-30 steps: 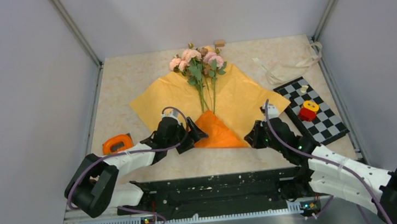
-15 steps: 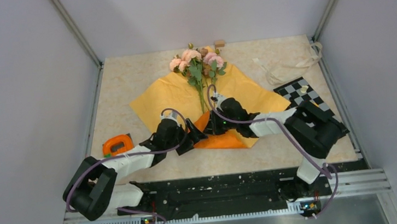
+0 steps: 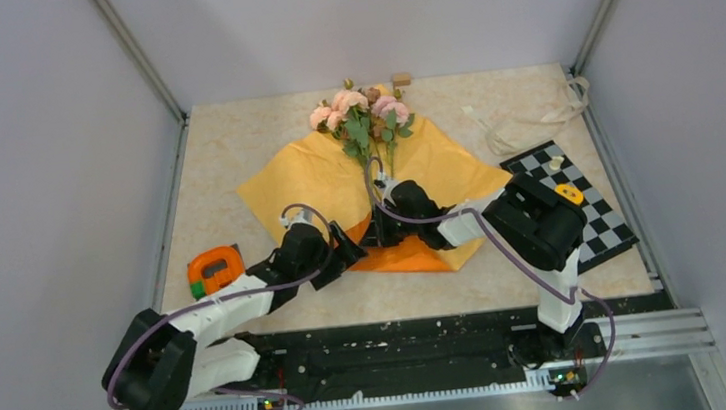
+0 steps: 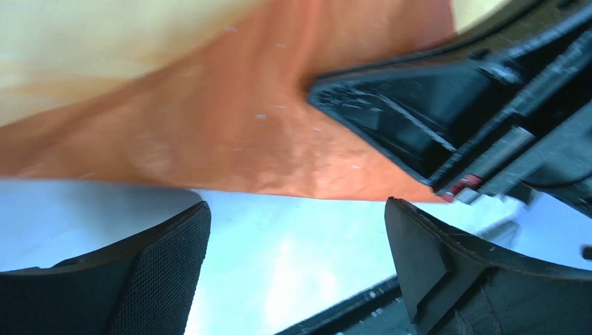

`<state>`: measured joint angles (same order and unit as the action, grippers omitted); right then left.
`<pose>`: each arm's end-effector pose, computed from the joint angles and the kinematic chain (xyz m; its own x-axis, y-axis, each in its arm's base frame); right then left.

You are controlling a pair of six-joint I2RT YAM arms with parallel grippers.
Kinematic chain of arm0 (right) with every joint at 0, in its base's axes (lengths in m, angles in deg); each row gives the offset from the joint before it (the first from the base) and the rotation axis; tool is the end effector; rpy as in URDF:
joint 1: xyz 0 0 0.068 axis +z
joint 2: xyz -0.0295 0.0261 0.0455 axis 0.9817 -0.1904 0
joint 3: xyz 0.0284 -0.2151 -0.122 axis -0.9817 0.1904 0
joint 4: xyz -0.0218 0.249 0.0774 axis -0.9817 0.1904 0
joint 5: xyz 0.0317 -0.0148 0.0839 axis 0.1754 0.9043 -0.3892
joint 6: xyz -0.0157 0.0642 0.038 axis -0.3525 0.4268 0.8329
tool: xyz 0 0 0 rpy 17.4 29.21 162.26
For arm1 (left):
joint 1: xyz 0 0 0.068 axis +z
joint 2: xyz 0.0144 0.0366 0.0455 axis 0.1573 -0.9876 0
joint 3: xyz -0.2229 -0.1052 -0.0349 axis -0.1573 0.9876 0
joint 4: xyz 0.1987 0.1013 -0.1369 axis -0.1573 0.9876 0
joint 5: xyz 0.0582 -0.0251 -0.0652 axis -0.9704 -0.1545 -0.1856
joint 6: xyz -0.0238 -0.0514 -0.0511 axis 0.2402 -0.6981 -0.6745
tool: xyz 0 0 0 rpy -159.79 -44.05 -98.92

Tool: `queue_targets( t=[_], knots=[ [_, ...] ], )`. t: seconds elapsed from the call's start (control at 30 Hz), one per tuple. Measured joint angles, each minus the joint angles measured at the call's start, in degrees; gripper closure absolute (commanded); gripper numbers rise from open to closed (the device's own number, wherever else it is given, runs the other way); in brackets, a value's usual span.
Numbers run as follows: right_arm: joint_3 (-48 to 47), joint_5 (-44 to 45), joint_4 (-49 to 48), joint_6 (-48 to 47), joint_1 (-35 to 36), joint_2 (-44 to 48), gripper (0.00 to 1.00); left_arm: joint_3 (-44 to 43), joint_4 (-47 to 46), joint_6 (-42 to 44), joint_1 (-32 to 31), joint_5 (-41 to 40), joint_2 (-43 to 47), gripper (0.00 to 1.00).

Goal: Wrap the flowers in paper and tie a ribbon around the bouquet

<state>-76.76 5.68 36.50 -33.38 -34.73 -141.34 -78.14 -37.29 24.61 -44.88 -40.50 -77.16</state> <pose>0.2635 0.2874 0.0781 -0.8579 0.0104 -0.5137 -0.3981 0.6184 0.6775 0.2003 -0.1533 0.1125 -0.8262 -0.4686 -0.3127 -0.1414 0.7099 -0.6900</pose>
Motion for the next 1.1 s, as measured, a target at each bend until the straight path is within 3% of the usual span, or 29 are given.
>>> queue_targets(
  t=[0.2,0.4,0.57,0.77,1.1],
  knots=[
    [0.13,0.26,-0.33,-0.52,0.15,0.00,0.98,1.75,13.70,0.66,3.82,-12.02,10.88,0.01],
    [0.72,0.11,-1.57,-0.63,0.17,0.00,0.99,5.73,18.34,1.81,11.43,-14.82,20.52,0.03],
    [1.01,0.02,-2.08,-0.61,0.17,0.00,0.99,8.90,13.05,2.43,11.91,-13.97,21.99,0.14],
    [1.05,-0.02,-2.21,-0.66,0.17,0.00,0.99,11.30,-1.07,2.97,12.15,-11.69,15.02,0.36],
    [1.05,0.04,-2.19,-0.61,0.17,0.00,0.99,12.74,-7.76,2.64,12.17,-11.39,10.64,0.58]
  ],
)
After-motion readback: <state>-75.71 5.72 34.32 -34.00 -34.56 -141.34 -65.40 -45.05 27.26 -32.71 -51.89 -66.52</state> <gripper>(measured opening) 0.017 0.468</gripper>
